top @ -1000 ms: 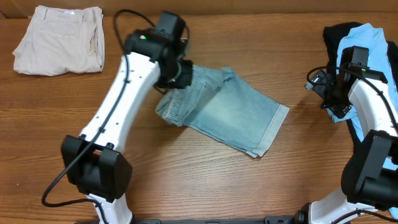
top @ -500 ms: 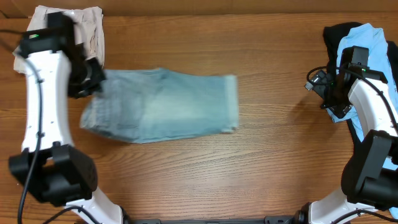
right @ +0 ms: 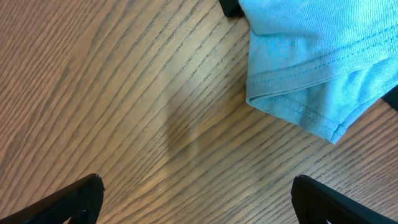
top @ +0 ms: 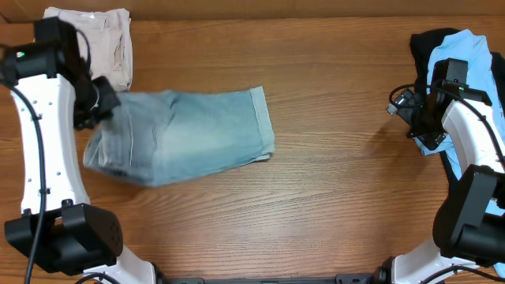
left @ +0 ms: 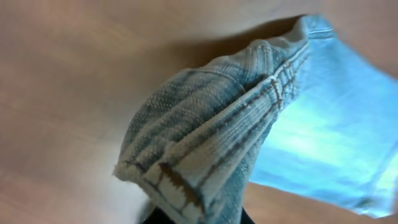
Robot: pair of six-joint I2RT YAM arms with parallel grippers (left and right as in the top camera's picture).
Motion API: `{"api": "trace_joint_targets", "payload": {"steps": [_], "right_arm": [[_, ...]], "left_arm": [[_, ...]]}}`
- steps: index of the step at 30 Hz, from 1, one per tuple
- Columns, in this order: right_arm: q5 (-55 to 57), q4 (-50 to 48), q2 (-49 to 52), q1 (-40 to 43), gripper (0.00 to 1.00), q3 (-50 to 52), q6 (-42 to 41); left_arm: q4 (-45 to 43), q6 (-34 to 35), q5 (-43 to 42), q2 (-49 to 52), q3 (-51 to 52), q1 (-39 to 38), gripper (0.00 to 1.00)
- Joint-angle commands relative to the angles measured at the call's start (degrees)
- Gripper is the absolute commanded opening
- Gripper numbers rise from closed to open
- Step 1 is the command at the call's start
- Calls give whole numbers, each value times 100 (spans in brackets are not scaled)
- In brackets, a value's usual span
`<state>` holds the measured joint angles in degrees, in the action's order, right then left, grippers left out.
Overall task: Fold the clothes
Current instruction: 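Drag the folded shorts leftward with the left gripper toward the beige garment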
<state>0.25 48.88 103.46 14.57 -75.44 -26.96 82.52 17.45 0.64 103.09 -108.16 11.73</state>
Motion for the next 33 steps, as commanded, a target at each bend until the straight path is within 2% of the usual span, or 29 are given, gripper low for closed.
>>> {"api": "trace_joint_targets", "payload": {"steps": [1,9,16,21,29,33], "right_arm": [[11,-24,-37,-7,100,-146,20],[11,-24,-37,-7,100,-146,20],[11,-24,-37,-7,100,-146,20],[11,-24,-37,-7,100,-146,20],[11,-24,-37,-7,100,-146,20],[11,-24,-37,-7,100,-146,20]], "left_arm": [[-415,-7,-540,-120,-85,-402,4],[-1239,105,-621,-118,11,-1447,4],[-1574,236,-667,111,11,-2111,7],[-1561,234,-643,343,11,-2428,4],[-737,951,-37,164,-131,-2044,4],[-299,1005,197,-79,-319,-1665,4]]}}
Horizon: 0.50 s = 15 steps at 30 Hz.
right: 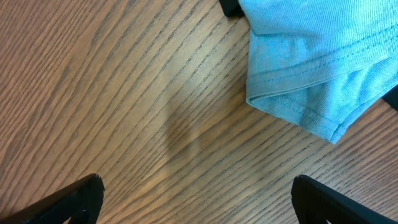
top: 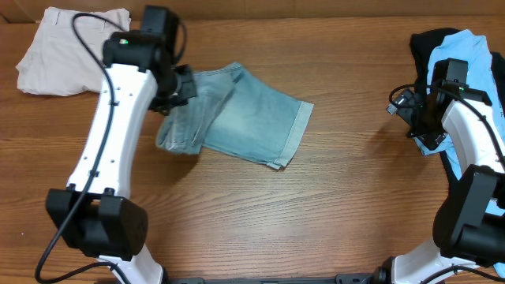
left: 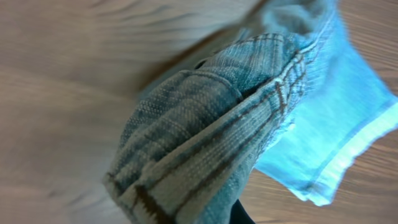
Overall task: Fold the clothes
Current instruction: 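Drag the folded shorts leftward with the left gripper toward the beige garment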
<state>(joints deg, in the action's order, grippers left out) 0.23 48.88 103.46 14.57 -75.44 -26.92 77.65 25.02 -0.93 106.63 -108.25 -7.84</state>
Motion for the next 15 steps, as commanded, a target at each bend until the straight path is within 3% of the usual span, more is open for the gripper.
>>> {"api": "trace_joint_targets", "payload": {"steps": [1,15], "right_arm": [[13,-24,-37,-7,100,-146,15],[13,-24,-37,-7,100,-146,15]], "left_arm": [[275,251,396,-505,-367,391,4],[1915,459,1008,-1259,-1226,734,4]]}}
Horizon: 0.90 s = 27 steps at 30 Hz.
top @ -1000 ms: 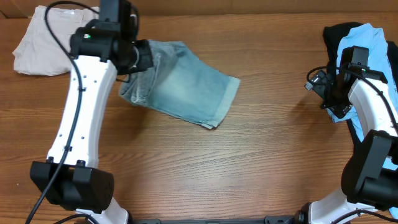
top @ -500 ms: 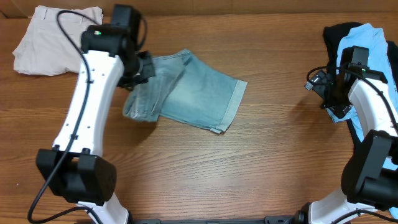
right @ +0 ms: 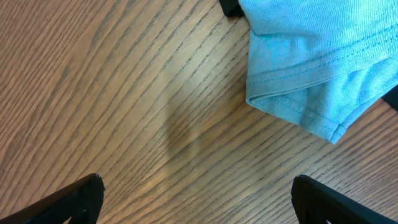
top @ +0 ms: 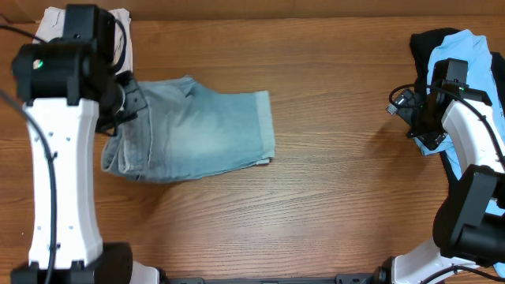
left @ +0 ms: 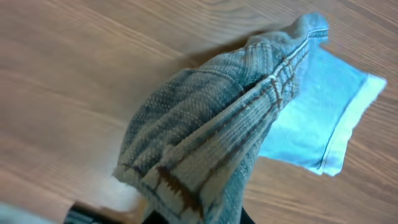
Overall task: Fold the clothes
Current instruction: 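Drag the folded shorts leftward with the left gripper toward the beige garment, then lift the shorts' left end with the left gripper and fold it rightward over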
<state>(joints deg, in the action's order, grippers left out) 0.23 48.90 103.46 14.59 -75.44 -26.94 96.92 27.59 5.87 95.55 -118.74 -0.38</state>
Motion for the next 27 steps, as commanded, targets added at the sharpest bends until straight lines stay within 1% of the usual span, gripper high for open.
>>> {"api": "trace_joint_targets", "payload": {"steps": [1,4,7,12,16,21,23,27], "right_arm": [[13,-26,-37,-9,100,-146,17],[13,-26,-37,-9,100,-146,17],[13,-26,-37,-9,100,-146,17],[13,-26,-37,-9,100,-146,17],[13,-26,-37,-9,100,-146,17],[13,-26,-37,-9,100,-146,17],[13,-26,-37,-9,100,-146,17],[13,-26,-37,-9,100,-146,17]], "left_arm": [[-11,201,330,-157,-177,-11,4],[-74,225,385,-116,-177,-11,4],[-485,223,411,31,-177,-13,4],[-1014,227,103,459,-175,-168,4],[-1475,267,-376,992,-175,-352,4],[-2275,273,-1110,1744,-175,-579,4],[-2583,289,-1526,2076,-175,-704,4],[-2920,286,-2114,2625,-175,-935,4]]}}
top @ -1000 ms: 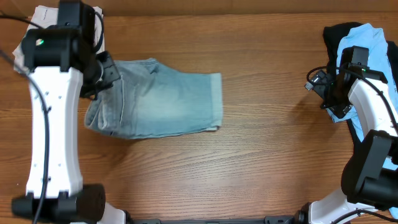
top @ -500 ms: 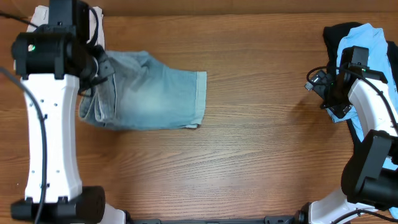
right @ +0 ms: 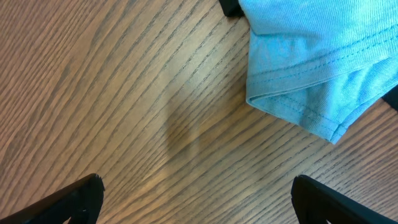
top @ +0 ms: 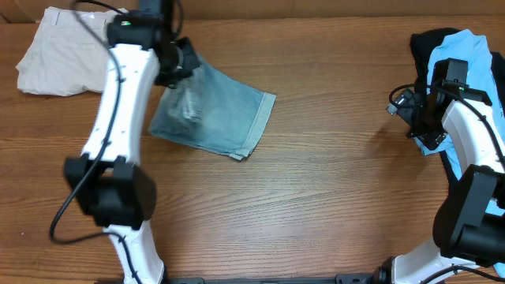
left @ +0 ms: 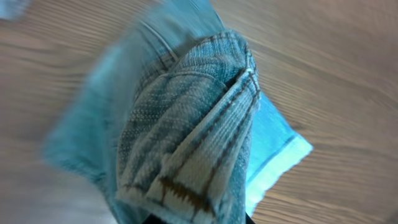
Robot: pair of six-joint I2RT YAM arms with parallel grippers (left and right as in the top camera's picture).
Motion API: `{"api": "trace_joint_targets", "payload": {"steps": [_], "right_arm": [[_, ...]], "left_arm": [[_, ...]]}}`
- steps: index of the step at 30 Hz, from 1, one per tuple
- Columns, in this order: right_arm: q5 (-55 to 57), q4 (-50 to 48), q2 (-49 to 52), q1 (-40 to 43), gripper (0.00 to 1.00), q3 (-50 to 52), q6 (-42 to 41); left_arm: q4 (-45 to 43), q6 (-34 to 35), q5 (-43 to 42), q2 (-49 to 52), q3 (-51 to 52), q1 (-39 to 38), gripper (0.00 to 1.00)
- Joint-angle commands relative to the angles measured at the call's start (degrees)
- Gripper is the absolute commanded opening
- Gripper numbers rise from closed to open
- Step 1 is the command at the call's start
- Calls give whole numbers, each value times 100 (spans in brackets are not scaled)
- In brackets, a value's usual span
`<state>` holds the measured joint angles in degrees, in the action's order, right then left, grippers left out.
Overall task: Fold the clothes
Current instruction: 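Lift the shorts' left end with the left gripper and fold it rightward over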
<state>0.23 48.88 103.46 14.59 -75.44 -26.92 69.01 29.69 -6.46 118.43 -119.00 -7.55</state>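
Observation:
Light blue denim shorts [top: 213,110] lie slanted on the wooden table [top: 331,173], cuffed hem toward the front right. My left gripper [top: 180,65] is shut on their bunched waistband [left: 193,137] at the back end; its fingers are hidden under the cloth in the left wrist view. My right gripper [right: 199,199] is open over bare wood at the right [top: 410,110], with nothing between its fingers [right: 74,199]. A light blue T-shirt [right: 317,68] lies just beyond it.
The light blue T-shirt [top: 465,55] sits on a black garment [top: 422,43] at the far right edge. A beige garment [top: 59,51] lies at the back left corner. My left arm [top: 118,134] stretches from the front left toward the back.
My left gripper, still shut on the waistband, has moved from the left side toward the back and right. The shorts now lie slanted instead of level. The right arm has not moved.
My left gripper held the waistband at the left with the shorts spread to the right. Then it was further back and right, the shorts slanted. Then at the left again, shorts level. Now it is at the back again. The right gripper stayed open throughout.

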Motion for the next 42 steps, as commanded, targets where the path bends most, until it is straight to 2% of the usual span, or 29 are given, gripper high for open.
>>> {"api": "trace_joint_targets", "payload": {"steps": [1,6,13,20,24,29,31,34,38,42], "right_arm": [[13,-24,-37,-9,100,-146,15],[13,-24,-37,-9,100,-146,15],[13,-24,-37,-9,100,-146,15],[13,-24,-37,-9,100,-146,15],[13,-24,-37,-9,100,-146,15],[13,-24,-37,-9,100,-146,15],[13,-24,-37,-9,100,-146,15],[13,-24,-37,-9,100,-146,15],[13,-24,-37,-9,100,-146,15],[13,-24,-37,-9,100,-146,15]], "left_arm": [[-190,76,-916,457,-149,-280,4],[-352,-251,-994,870,-149,-555,4],[-306,-883,-997,929,-151,-890,5],[149,-966,-1014,929,-151,-925,7],[444,-1119,-1023,929,-151,-927,13],[791,-1351,-1158,929,-151,-925,27],[914,-1425,-1165,929,-151,-925,36],[1034,-1497,-1165,929,-151,-931,57],[1113,-1670,-1307,929,-155,-931,58],[1115,-1915,-1902,929,-223,-918,56]]}}
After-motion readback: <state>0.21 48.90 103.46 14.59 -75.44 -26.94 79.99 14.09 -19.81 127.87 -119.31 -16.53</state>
